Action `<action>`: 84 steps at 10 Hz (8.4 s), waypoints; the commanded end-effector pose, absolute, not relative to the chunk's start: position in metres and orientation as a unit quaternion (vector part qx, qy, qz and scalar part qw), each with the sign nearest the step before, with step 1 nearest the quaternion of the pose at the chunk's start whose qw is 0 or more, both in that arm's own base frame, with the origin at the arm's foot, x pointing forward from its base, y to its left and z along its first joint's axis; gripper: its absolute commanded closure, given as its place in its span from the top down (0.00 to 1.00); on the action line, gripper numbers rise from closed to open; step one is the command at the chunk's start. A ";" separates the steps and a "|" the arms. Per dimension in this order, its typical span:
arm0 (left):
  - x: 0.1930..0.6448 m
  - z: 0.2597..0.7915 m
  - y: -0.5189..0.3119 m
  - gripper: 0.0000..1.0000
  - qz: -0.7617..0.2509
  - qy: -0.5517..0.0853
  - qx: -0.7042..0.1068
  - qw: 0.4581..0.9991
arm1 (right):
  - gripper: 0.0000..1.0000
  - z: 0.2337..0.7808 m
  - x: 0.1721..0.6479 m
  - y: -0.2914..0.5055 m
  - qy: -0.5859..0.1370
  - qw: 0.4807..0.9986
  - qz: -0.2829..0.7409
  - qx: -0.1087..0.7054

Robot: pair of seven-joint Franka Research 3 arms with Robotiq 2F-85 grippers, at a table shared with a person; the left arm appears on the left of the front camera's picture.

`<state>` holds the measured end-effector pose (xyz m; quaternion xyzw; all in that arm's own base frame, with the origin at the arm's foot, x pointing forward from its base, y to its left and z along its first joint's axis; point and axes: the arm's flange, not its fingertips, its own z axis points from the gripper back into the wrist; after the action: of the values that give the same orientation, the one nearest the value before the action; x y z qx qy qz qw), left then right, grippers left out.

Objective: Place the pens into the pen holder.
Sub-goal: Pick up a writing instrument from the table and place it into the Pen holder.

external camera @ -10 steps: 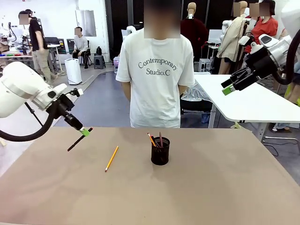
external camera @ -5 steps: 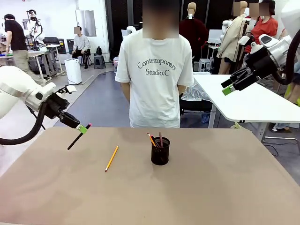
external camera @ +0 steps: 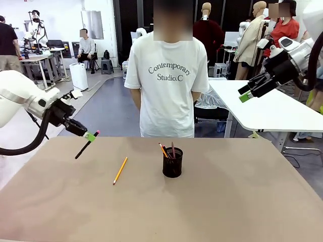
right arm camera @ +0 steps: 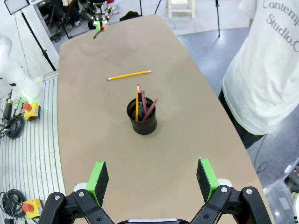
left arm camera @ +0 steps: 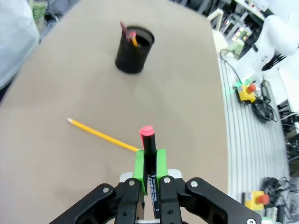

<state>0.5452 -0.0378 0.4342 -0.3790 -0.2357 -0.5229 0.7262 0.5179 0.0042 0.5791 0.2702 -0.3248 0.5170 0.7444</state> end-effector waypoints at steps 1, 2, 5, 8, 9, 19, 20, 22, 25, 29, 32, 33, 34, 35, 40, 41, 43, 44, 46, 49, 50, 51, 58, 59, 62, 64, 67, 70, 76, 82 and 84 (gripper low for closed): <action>0.545 0.455 -0.043 0.00 -0.557 -0.321 -0.383 0.663 | 1.00 0.580 0.517 0.006 -0.325 0.744 0.518 0.270; 0.547 0.463 -0.047 0.00 -0.568 -0.348 -0.395 0.633 | 1.00 0.580 0.517 0.006 -0.325 0.744 0.518 0.270; 0.543 0.490 -0.050 0.00 -0.558 -0.423 -0.525 0.484 | 1.00 0.580 0.517 0.006 -0.325 0.744 0.518 0.270; 0.532 0.508 -0.053 0.00 -0.581 -0.479 -0.508 0.418 | 1.00 0.580 0.517 0.006 -0.325 0.744 0.518 0.270; 0.531 0.508 -0.054 0.00 -0.588 -0.484 -0.499 0.414 | 1.00 0.580 0.517 0.006 -0.325 0.744 0.518 0.270; 0.531 0.510 -0.054 0.00 -0.589 -0.488 -0.490 0.417 | 1.00 0.580 0.517 0.006 -0.325 0.744 0.518 0.270; 0.531 0.510 -0.054 0.00 -0.589 -0.488 -0.490 0.417 | 1.00 0.580 0.517 0.006 -0.325 0.744 0.518 0.270; 0.531 0.510 -0.054 0.00 -0.589 -0.488 -0.490 0.417 | 1.00 0.580 0.517 0.006 -0.325 0.744 0.518 0.270; 0.531 0.510 -0.054 0.00 -0.589 -0.488 -0.490 0.417 | 1.00 0.580 0.517 0.006 -0.325 0.744 0.518 0.270; 0.541 0.493 -0.080 0.00 -0.583 -0.493 -0.488 0.422 | 1.00 0.580 0.517 0.006 -0.325 0.744 0.518 0.270; 0.547 0.447 -0.148 0.00 -0.610 -0.486 -0.484 0.396 | 1.00 0.580 0.517 0.006 -0.325 0.744 0.518 0.270; 0.547 0.434 -0.168 0.00 -0.610 -0.490 -0.482 0.394 | 1.00 0.580 0.517 0.006 -0.325 0.744 0.518 0.270; 0.547 0.415 -0.192 0.00 -0.611 -0.492 -0.471 0.402 | 1.00 0.580 0.517 0.006 -0.325 0.744 0.518 0.270; 0.547 0.403 -0.211 0.00 -0.607 -0.484 -0.498 0.386 | 1.00 0.580 0.517 0.006 -0.325 0.744 0.518 0.270; 0.543 0.380 -0.252 0.00 -0.593 -0.472 -0.525 0.388 | 1.00 0.580 0.517 0.006 -0.325 0.744 0.518 0.270; 0.543 0.380 -0.252 0.00 -0.593 -0.472 -0.525 0.388 | 1.00 0.580 0.517 0.006 -0.325 0.744 0.518 0.270; 0.543 0.380 -0.252 0.00 -0.593 -0.472 -0.525 0.388 | 1.00 0.580 0.517 0.006 -0.325 0.744 0.518 0.270; 0.549 0.377 -0.257 0.00 -0.585 -0.475 -0.530 0.389 | 1.00 0.580 0.517 0.006 -0.325 0.744 0.518 0.270; 0.565 0.381 -0.263 0.00 -0.556 -0.512 -0.505 0.415 | 1.00 0.580 0.517 0.006 -0.325 0.744 0.518 0.270; 0.586 0.381 -0.277 0.00 -0.548 -0.535 -0.477 0.431 | 1.00 0.580 0.517 0.006 -0.325 0.744 0.518 0.270; 0.587 0.374 -0.284 0.00 -0.542 -0.537 -0.480 0.433 | 1.00 0.580 0.517 0.006 -0.325 0.744 0.518 0.270; 0.596 0.365 -0.289 0.00 -0.536 -0.536 -0.489 0.432 | 1.00 0.580 0.517 0.006 -0.325 0.744 0.518 0.270; 0.595 0.334 -0.311 0.00 -0.536 -0.513 -0.525 0.416 | 1.00 0.580 0.517 0.006 -0.325 0.744 0.518 0.270; 0.594 0.334 -0.310 0.08 -0.532 -0.512 -0.531 0.415 | 1.00 0.580 0.517 0.006 -0.325 0.744 0.518 0.270; 0.593 0.337 -0.310 0.67 -0.529 -0.516 -0.536 0.408 | 1.00 0.580 0.517 0.006 -0.325 0.744 0.518 0.270; 0.592 0.340 -0.310 1.00 -0.529 -0.516 -0.536 0.408 | 1.00 0.580 0.517 0.006 -0.325 0.744 0.518 0.270; 0.590 0.343 -0.311 1.00 -0.535 -0.510 -0.539 0.404 | 1.00 0.580 0.517 0.006 -0.325 0.744 0.518 0.270; 0.589 0.347 -0.310 1.00 -0.544 -0.500 -0.536 0.408 | 1.00 0.580 0.517 0.006 -0.325 0.744 0.518 0.270; 0.589 0.339 -0.312 1.00 -0.543 -0.502 -0.535 0.408 | 1.00 0.580 0.517 0.006 -0.325 0.744 0.518 0.270; 0.585 0.435 -0.242 1.00 -0.595 -0.384 -0.468 0.528 | 1.00 0.580 0.517 0.006 -0.325 0.744 0.518 0.270; 0.577 0.468 -0.228 1.00 -0.639 -0.332 -0.398 0.569 | 1.00 0.580 0.517 0.006 -0.325 0.744 0.518 0.270</action>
<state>0.5856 -0.2317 0.4612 -0.4273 -0.3742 -0.6156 0.5463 0.5179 0.0046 0.5790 0.2703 -0.3246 0.5173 0.7443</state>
